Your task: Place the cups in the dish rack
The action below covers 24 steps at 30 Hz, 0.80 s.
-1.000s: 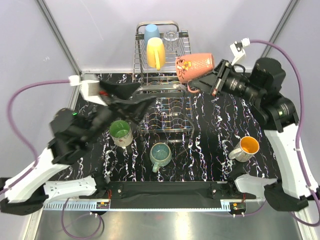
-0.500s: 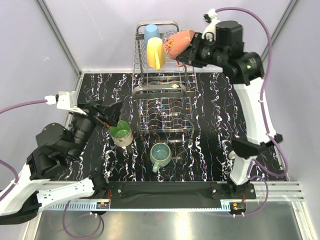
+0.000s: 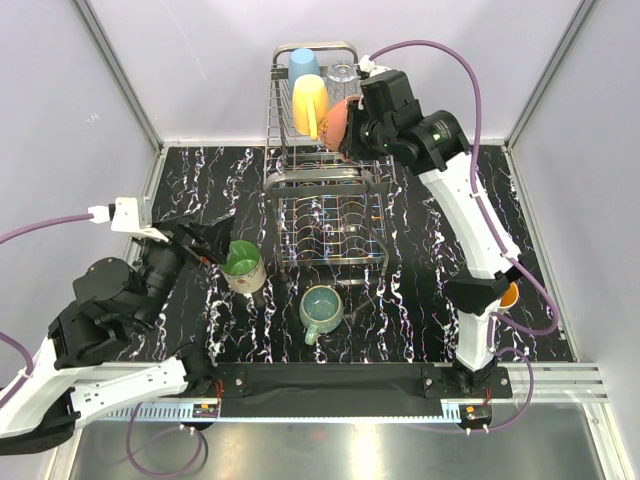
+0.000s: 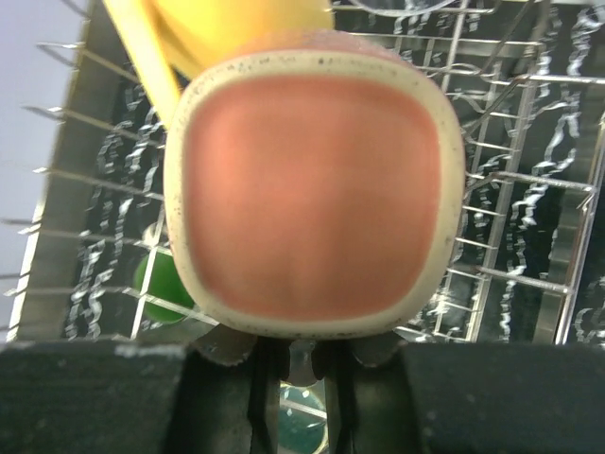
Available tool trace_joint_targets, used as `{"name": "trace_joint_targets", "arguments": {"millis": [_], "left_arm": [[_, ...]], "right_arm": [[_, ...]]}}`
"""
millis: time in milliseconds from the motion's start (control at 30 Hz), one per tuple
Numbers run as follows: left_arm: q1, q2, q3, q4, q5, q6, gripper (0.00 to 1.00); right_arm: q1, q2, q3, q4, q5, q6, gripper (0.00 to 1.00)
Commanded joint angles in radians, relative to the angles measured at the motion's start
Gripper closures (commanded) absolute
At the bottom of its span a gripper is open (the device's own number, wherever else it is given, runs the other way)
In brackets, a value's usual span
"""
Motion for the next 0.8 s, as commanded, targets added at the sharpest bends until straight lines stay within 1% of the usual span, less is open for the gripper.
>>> {"name": "trace_joint_targets", "arguments": {"millis": [0,167,333,433,467,600,667,767], "left_arm": [[-0.002,-0.025,-0.016,0.008,-0.04,0.004,0.01],[-0.002,-0.044,-0.038,-0.005,-0.052,-0.005,0.01],[-0.002,-0.047,-0.042,-0.015,-0.055,-0.017,0.01],[-0.002,-0.036,-0.036,-0.026,-0.052,-0.025,0.01],[-0.002,-0.036,-0.035,-0.026,-0.051,-0.027,0.01],[-0.002,-0.024,-0.033,-0.028,-0.041,-0.039,0.01],[-0.002,-0.013,-0.033,-0.028,-0.038,-0.045,0.01],[-0.002,-0.004,-0.03,-0.029,-0.031,-0.053,0.01]], "right_arm": [[0.023,0.008,0.054,0.091,0.136,-0.044,1.0],[0.05,0.015,0.02,0.125,0.241,-0.087,1.0],[0.057,0.03,0.011,0.136,0.272,-0.13,1.0],[0.058,0.025,0.003,0.142,0.271,-0.135,0.89],[0.058,0.021,-0.01,0.148,0.266,-0.138,0.8],[0.057,-0.001,-0.038,0.177,0.242,-0.139,0.68],[0.058,-0.004,-0.036,0.18,0.23,-0.139,0.64],[0.058,-0.007,-0.036,0.183,0.226,-0.144,0.62]]}}
